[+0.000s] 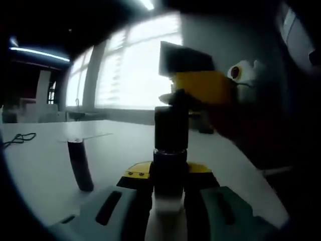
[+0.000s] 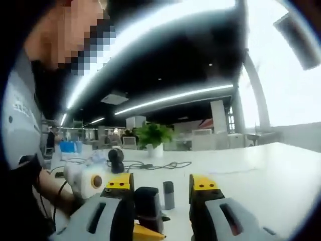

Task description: Pick up cosmetic bottle twist off cap place on table pick up cap screw tight cap place on table

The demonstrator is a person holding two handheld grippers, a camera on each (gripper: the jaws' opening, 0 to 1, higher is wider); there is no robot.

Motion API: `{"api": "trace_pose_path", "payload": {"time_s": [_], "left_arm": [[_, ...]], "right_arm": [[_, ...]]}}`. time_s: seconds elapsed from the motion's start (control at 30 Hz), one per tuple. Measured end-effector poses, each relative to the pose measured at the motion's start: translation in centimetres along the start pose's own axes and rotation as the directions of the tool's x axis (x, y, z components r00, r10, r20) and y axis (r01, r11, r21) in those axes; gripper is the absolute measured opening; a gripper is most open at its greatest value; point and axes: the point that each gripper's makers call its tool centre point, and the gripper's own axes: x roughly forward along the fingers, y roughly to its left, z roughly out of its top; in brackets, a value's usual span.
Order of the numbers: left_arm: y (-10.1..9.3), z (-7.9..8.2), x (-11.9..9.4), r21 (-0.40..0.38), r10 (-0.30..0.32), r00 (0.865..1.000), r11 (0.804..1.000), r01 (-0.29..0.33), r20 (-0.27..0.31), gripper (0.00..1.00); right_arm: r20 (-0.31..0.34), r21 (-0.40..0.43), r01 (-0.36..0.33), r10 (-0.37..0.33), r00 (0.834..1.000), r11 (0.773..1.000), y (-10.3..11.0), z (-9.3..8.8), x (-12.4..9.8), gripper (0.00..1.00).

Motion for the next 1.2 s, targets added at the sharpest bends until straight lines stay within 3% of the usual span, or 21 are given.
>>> {"api": "trace_pose_path", "payload": {"time_s": [0.23,0.4,0.6,0.67,0.83,0.9,1.2], "left_arm": [[0.1,0.0,0.3,-0.01,-0.022,1.0,1.0,0.022,-0.001,0.13],[-0.1,0.0,0.4,0.01,-0.03,0.999,0.999,0.03,-0.011,0.13],[-0.2,0.0,0.3,0.0,-0.042,0.999,0.999,0.042,-0.005,0.13],[-0.2,0.0,0.3,-0.007,-0.044,0.999,0.999,0.044,-0.004,0.13],[-0.4,0.0,0.3,-0.008,-0.053,0.999,0.999,0.053,-0.002,0.14],[-0.5,0.0,0.3,-0.006,-0.055,0.998,0.998,0.055,-0.002,0.14],[-0.5,0.0,0.4,-0.008,-0.056,0.998,0.998,0.056,-0.001,0.14]], "right_arm": [[0.019,0.022,-0.128,0.127,0.992,0.992,-0.3,1.5,-0.1,0.37],[-0.012,0.02,-0.191,0.191,0.981,0.981,-0.1,1.3,0.2,0.37],[0.0,0.063,-0.365,0.366,0.931,0.929,2.0,1.4,-0.1,0.41],[-0.009,0.071,-0.382,0.384,0.923,0.921,1.9,1.3,0.0,0.41],[-0.039,0.049,-0.464,0.465,0.884,0.885,2.4,0.9,-0.1,0.41],[-0.036,0.064,-0.51,0.513,0.858,0.858,2.9,0.9,-0.4,0.42],[-0.094,0.043,-0.569,0.57,0.816,0.821,2.6,-0.4,-0.5,0.42]]}}
